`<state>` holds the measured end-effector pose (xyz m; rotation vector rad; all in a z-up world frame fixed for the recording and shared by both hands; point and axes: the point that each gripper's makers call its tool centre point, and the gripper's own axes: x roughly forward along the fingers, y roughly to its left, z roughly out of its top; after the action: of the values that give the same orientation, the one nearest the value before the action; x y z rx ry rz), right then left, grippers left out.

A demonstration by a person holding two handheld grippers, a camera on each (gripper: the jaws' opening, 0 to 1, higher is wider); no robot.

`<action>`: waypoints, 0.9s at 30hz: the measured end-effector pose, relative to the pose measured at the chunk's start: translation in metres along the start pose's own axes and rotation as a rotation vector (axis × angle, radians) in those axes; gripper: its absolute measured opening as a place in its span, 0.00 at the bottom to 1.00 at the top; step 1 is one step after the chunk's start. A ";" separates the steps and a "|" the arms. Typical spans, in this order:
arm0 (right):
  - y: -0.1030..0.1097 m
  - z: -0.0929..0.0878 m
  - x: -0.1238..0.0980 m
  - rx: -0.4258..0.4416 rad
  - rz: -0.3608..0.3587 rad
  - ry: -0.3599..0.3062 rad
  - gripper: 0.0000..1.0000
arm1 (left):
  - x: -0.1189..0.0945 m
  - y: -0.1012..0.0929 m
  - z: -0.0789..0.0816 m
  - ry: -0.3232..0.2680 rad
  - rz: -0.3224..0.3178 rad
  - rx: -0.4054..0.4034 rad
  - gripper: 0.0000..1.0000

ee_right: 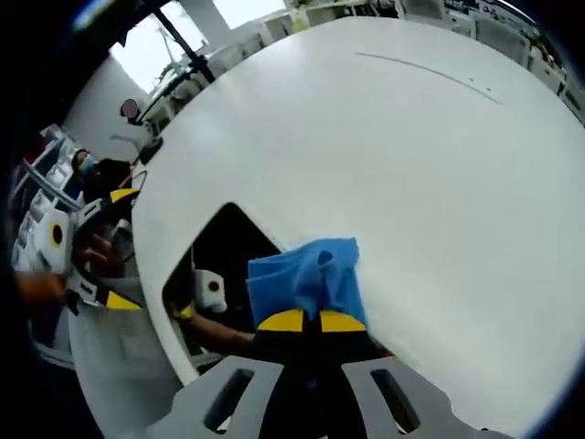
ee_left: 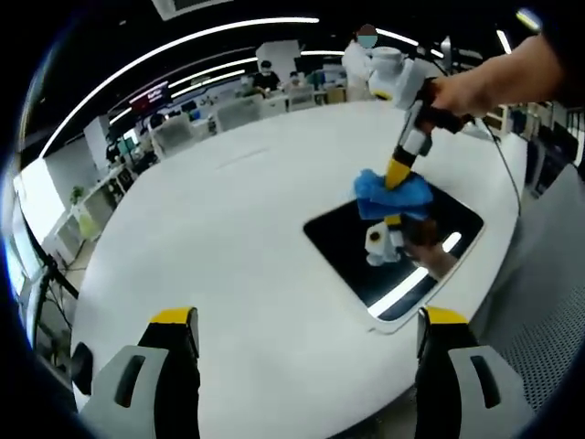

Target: Wipe the mirror surface with the cleaning cloth until all visible marks leave the cleaned area.

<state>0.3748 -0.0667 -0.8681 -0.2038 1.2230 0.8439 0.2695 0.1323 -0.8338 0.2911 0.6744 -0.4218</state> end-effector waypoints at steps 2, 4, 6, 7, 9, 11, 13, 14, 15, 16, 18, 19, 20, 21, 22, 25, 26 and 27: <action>-0.005 -0.007 -0.005 0.008 -0.002 -0.004 0.00 | 0.000 -0.002 0.002 -0.008 -0.010 0.016 1.00; -0.009 -0.012 -0.008 0.016 -0.005 -0.009 0.00 | 0.000 -0.002 0.005 -0.019 -0.005 0.017 0.99; -0.011 -0.015 -0.010 0.030 -0.006 -0.023 0.00 | 0.000 0.002 0.006 -0.025 0.008 0.022 0.99; -0.010 -0.014 -0.009 0.043 -0.005 -0.037 0.00 | -0.001 0.002 0.009 -0.036 0.012 0.025 0.99; -0.008 -0.012 -0.007 0.045 -0.020 -0.034 0.00 | -0.003 0.002 0.011 -0.050 0.022 0.042 0.99; -0.008 -0.010 -0.006 0.030 -0.034 -0.015 0.00 | -0.004 0.006 0.012 -0.057 0.035 0.037 0.99; -0.009 -0.010 -0.006 0.036 -0.026 0.000 0.00 | -0.004 0.009 0.010 -0.059 0.046 0.026 0.99; -0.010 -0.010 -0.006 0.043 -0.020 0.005 0.00 | -0.004 0.010 0.009 -0.059 0.043 0.024 0.99; -0.010 -0.010 -0.006 0.053 -0.020 0.008 0.00 | -0.003 0.008 0.009 -0.058 0.037 0.025 0.99; -0.009 -0.011 -0.006 0.060 -0.022 0.009 0.00 | -0.002 0.005 0.008 -0.057 0.021 0.029 1.00; -0.008 -0.011 -0.006 0.057 -0.029 0.010 0.00 | -0.001 0.002 0.009 -0.061 0.002 0.033 1.00; -0.008 -0.011 -0.006 0.033 -0.044 0.005 0.00 | -0.001 0.001 0.009 -0.064 -0.003 0.031 1.00; -0.007 -0.012 -0.006 0.018 -0.056 0.001 0.00 | 0.000 -0.001 0.008 -0.061 -0.014 0.031 1.00; -0.007 -0.012 -0.007 0.011 -0.076 -0.005 0.00 | 0.000 -0.003 0.007 -0.054 -0.027 0.031 1.00; -0.007 -0.013 -0.008 -0.009 -0.116 -0.017 0.00 | 0.001 -0.004 0.007 -0.056 -0.036 0.041 0.99; 0.003 -0.022 -0.008 -0.011 -0.147 -0.016 0.00 | 0.000 -0.006 0.008 -0.064 -0.043 0.036 1.00; 0.006 -0.025 -0.008 -0.008 -0.148 -0.014 0.00 | 0.000 -0.005 0.008 -0.062 -0.041 0.028 1.00; 0.009 -0.028 -0.009 -0.008 -0.148 -0.012 0.00 | 0.000 -0.004 0.008 -0.062 -0.041 0.023 0.99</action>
<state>0.3473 -0.0802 -0.8681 -0.2919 1.1784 0.7211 0.2714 0.1255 -0.8283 0.2852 0.6162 -0.4760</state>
